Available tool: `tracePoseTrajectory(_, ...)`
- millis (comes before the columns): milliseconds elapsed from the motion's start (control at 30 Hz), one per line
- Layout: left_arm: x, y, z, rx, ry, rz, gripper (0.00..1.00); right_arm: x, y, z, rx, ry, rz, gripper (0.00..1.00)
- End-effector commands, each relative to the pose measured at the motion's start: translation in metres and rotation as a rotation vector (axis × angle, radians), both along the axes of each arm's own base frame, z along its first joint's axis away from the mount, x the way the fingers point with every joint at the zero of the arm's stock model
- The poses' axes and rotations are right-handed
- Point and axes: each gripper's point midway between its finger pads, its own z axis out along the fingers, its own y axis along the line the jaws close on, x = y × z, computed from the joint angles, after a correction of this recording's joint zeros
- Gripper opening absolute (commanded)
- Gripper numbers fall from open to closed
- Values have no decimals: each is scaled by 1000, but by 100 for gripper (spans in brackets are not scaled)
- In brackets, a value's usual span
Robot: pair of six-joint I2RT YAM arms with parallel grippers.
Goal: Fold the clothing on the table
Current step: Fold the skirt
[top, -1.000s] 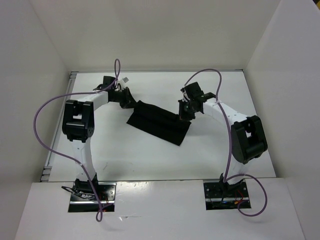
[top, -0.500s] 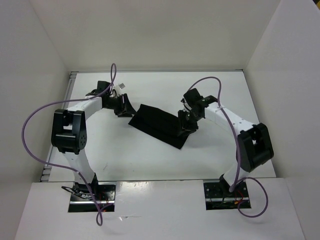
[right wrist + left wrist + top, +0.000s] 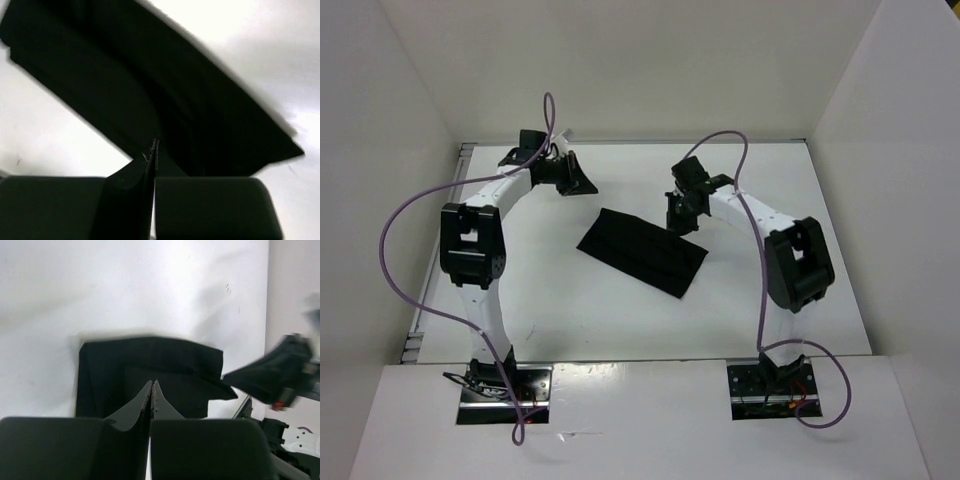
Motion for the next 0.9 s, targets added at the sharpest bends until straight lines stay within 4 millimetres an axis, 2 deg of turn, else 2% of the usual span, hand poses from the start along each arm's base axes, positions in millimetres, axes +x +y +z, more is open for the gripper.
tracePoseTrajectory(0, 13, -15, 24, -22, -72, -33, 0, 31, 17, -8, 23, -58, -6, 0)
tracePoseTrajectory(33, 12, -20, 17, -21, -58, -43, 0, 32, 19, -13, 29, -51, -1, 0)
tracePoseTrajectory(100, 16, -27, 18, -31, -66, -63, 0, 34, 22, -24, 32, -33, 5, 0)
tracePoseTrajectory(133, 18, -29, 10, -37, -50, -70, 0, 35, 27, -23, 39, -46, 14, 0)
tracePoseTrajectory(200, 18, -41, 11, -45, -58, -98, 0, 36, 29, -32, 37, -32, 5, 0)
tracePoseTrajectory(233, 18, -41, -1, -39, -33, -102, 0, 38, 30, -31, 41, -40, 5, 0)
tracePoseTrajectory(267, 16, -46, -3, -38, -24, -113, 0, 38, 29, -37, 36, -29, 5, 0)
tracePoseTrajectory(400, 6, -55, -24, -30, 12, -137, 0, 28, 42, -39, 81, 18, 36, 0)
tracePoseTrajectory(467, 3, -58, -31, -22, 21, -140, 0, 13, 52, -41, 74, 49, 72, 0)
tracePoseTrajectory(567, 1, -57, -31, -15, 21, -134, 0, -12, 67, -29, 101, 89, 132, 0)
tracePoseTrajectory(600, 0, -56, -27, -11, 13, -139, 0, -24, 72, -19, 130, 100, 171, 0)
tracePoseTrajectory(667, 2, -51, -20, -13, -1, -129, 0, -52, 77, -14, 139, 148, 227, 0)
tracePoseTrajectory(700, 2, -46, -17, -13, -2, -119, 0, -62, 79, 0, 159, 135, 259, 0)
tracePoseTrajectory(767, 5, -41, -2, -17, -42, -109, 0, -90, 79, 10, 189, 184, 311, 0)
tracePoseTrajectory(867, 5, -37, 1, -20, -37, -95, 0, -95, 71, 36, 195, 124, 307, 1)
